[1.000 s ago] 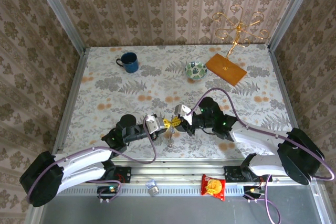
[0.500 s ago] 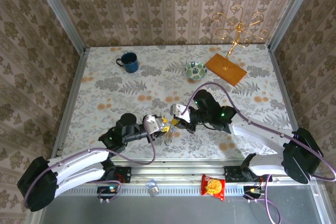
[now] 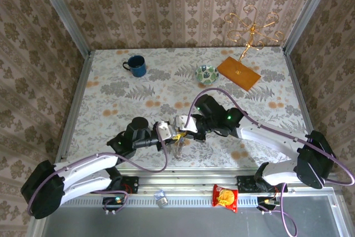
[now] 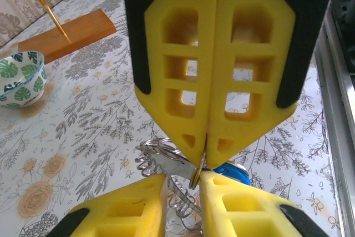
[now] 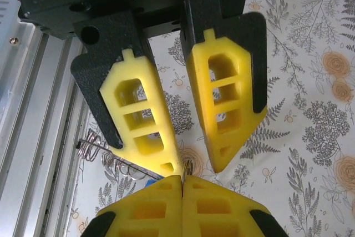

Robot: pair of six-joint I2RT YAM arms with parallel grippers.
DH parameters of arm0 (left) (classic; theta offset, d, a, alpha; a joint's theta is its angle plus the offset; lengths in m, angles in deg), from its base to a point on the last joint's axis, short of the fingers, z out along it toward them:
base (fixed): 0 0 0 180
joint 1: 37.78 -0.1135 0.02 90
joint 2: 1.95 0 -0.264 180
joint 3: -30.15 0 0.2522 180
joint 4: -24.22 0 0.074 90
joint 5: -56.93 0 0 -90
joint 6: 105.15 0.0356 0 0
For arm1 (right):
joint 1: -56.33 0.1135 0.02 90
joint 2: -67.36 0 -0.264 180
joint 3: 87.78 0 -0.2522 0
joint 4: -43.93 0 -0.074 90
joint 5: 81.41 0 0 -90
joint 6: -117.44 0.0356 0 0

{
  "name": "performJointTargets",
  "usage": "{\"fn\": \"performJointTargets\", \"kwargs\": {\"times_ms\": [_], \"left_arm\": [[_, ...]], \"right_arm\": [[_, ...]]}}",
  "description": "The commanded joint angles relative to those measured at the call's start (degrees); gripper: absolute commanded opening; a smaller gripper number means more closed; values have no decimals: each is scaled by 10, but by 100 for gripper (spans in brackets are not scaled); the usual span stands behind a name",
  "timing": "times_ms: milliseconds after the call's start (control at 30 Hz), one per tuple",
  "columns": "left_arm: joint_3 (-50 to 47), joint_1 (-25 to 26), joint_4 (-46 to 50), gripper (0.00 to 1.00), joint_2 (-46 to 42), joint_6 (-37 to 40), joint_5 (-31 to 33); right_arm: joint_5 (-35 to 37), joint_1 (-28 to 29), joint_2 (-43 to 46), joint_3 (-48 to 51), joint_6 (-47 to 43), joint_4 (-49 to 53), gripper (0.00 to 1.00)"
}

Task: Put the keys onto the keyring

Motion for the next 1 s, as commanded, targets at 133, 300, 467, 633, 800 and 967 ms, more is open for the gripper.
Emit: {"fn": "performJointTargets", "kwargs": {"times_ms": [133,300,467,633,800,967], "left_arm": [[24,3,-11,0,21,6,-38],[8,2,-39,0,20,-10,-46],[-15,3,-80,0,17,-31,-48],[-30,3,-118,0,16,-45,-50],[-34,3,-121,0,14,-48,-51],[-41,3,-140,0,17,-55,-53]], "right_arm": [[-18,10,7,-12,-8,1,0],[-57,-26,48,38,57,-60,28],[-70,-57,92,105,142,-132,35],[-72,-57,102,138,169,-165,34],[-80,-57,91,143,177,-173,32],[-88,-56,83,143,179,-190,32]]}}
